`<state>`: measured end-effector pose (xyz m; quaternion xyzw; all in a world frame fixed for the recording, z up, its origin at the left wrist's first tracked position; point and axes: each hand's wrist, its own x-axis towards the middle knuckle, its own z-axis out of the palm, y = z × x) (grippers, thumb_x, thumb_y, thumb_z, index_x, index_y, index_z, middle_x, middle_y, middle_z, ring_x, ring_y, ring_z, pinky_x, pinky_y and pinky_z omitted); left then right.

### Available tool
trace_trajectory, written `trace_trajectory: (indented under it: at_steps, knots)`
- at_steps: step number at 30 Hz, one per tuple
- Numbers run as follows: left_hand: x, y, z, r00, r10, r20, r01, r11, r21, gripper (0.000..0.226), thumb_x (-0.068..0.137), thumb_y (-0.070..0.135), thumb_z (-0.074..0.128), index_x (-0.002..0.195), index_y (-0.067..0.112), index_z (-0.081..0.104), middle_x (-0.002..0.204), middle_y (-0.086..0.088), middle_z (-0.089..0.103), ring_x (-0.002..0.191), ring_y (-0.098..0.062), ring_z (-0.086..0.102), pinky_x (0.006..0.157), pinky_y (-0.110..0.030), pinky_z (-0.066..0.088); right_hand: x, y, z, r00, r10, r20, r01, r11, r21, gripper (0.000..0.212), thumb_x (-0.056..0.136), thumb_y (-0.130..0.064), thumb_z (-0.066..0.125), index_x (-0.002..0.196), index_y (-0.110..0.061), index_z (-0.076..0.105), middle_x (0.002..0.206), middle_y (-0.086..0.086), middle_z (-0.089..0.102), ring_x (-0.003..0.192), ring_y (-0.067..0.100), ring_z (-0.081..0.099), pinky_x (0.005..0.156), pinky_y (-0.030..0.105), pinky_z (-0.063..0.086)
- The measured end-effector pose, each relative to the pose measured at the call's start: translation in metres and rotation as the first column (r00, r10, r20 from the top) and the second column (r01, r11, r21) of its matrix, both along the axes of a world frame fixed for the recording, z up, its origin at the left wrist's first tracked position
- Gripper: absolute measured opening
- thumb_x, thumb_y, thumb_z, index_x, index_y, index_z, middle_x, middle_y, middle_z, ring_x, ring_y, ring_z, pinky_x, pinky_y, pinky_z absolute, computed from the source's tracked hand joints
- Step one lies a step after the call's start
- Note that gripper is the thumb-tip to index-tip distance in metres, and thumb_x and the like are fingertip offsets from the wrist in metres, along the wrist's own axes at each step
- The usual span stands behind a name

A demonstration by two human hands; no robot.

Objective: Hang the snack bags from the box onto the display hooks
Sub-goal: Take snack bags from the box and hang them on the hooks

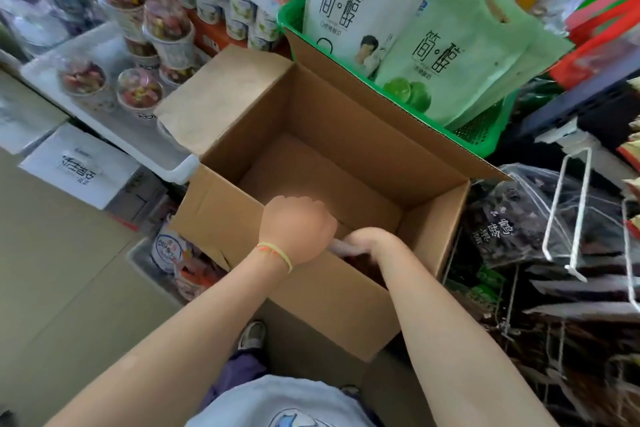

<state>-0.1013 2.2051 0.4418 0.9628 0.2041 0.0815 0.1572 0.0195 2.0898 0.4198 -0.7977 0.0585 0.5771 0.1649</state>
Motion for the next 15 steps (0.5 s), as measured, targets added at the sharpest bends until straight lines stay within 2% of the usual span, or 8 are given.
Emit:
trace_trajectory:
  at_steps: [2,4,5,6,8,9,12,15]
  knots:
    - [0.001,0.001,0.004,1.0,0.011,-0.027,-0.012,1.0,-0.024,0.043,0.09,0.044,0.034,0.07,0.02,0.064,0.065,0.002,0.059,0.062,-0.019,0.06,0.057,-0.032,0.045,0.006,0.0,-0.001,0.962,-0.274,0.005,0.273,0.958,0.082,0.034,0.096,-0.01,0.053,0.128,-0.001,0.059,0.096,0.009,0.061,0.082,0.019,0.058,0.076,0.027,0.054]
    - [0.001,0.003,0.006,1.0,0.012,-0.029,-0.014,0.998,-0.056,0.04,0.089,0.053,0.041,0.102,0.025,0.067,0.091,0.004,0.063,0.081,-0.016,0.061,0.066,-0.032,0.051,0.009,-0.002,0.018,0.903,-0.426,-0.049,0.428,0.887,0.173,0.019,0.099,-0.011,0.049,0.102,-0.008,0.067,0.065,0.004,0.056,0.049,0.01,0.047,0.042,0.017,0.039]
    - [0.001,0.006,0.007,1.0,0.003,0.002,-0.003,0.992,-0.123,0.045,0.086,0.057,0.049,0.12,0.028,0.061,0.107,0.004,0.062,0.095,-0.017,0.06,0.074,-0.031,0.052,0.012,-0.003,0.031,0.866,-0.491,-0.097,0.5,0.835,0.232,0.02,0.1,-0.011,0.047,0.098,-0.009,0.067,0.058,0.002,0.053,0.04,0.007,0.041,0.036,0.015,0.032]
    - [0.002,0.009,0.012,0.999,0.011,0.045,0.002,0.96,-0.279,0.057,0.084,0.056,0.06,0.133,0.031,0.051,0.121,0.006,0.058,0.109,-0.016,0.056,0.084,-0.031,0.05,0.015,-0.006,0.045,0.824,-0.538,-0.178,0.566,0.767,0.301,0.021,0.101,-0.011,0.045,0.101,-0.009,0.066,0.056,0.002,0.052,0.036,0.005,0.039,0.034,0.014,0.029]
    - [0.005,0.014,0.035,0.987,0.089,0.132,0.033,0.699,-0.714,0.081,0.078,0.045,0.079,0.145,0.034,0.035,0.134,0.009,0.053,0.122,-0.009,0.049,0.095,-0.025,0.045,0.018,-0.013,0.072,0.75,-0.557,-0.357,0.662,0.618,0.424,0.027,0.103,-0.01,0.035,0.102,-0.006,0.061,0.055,0.0,0.047,0.033,0.004,0.036,0.033,0.014,0.029]
    - [0.007,0.016,0.049,0.978,0.1,0.182,0.094,0.567,-0.818,0.081,0.077,0.037,0.083,0.144,0.034,0.038,0.132,0.011,0.055,0.121,-0.006,0.05,0.095,-0.022,0.045,0.016,-0.017,0.086,0.723,-0.538,-0.433,0.69,0.554,0.465,0.03,0.102,-0.01,0.032,0.097,-0.005,0.061,0.053,-0.001,0.045,0.032,0.004,0.037,0.033,0.014,0.03]
    - [0.015,0.011,0.098,0.933,0.047,0.358,0.284,0.519,-0.807,0.033,0.081,0.023,0.08,0.112,0.025,0.068,0.105,0.012,0.073,0.096,-0.005,0.068,0.078,-0.024,0.055,0.003,-0.03,0.131,0.763,-0.4,-0.508,0.646,0.448,0.618,0.025,0.091,-0.019,0.044,0.078,-0.012,0.064,0.051,-0.003,0.043,0.034,0.005,0.037,0.035,0.016,0.03]
    - [0.018,-0.004,0.149,0.863,0.138,0.485,0.377,0.463,-0.802,0.012,0.083,0.013,0.077,0.092,0.02,0.074,0.088,0.007,0.077,0.078,-0.011,0.074,0.07,-0.028,0.06,-0.012,-0.047,0.178,0.875,-0.407,-0.261,0.456,0.512,0.728,0.012,0.08,-0.027,0.047,0.077,-0.016,0.05,0.047,-0.001,0.038,0.035,0.01,0.034,0.039,0.016,0.027]
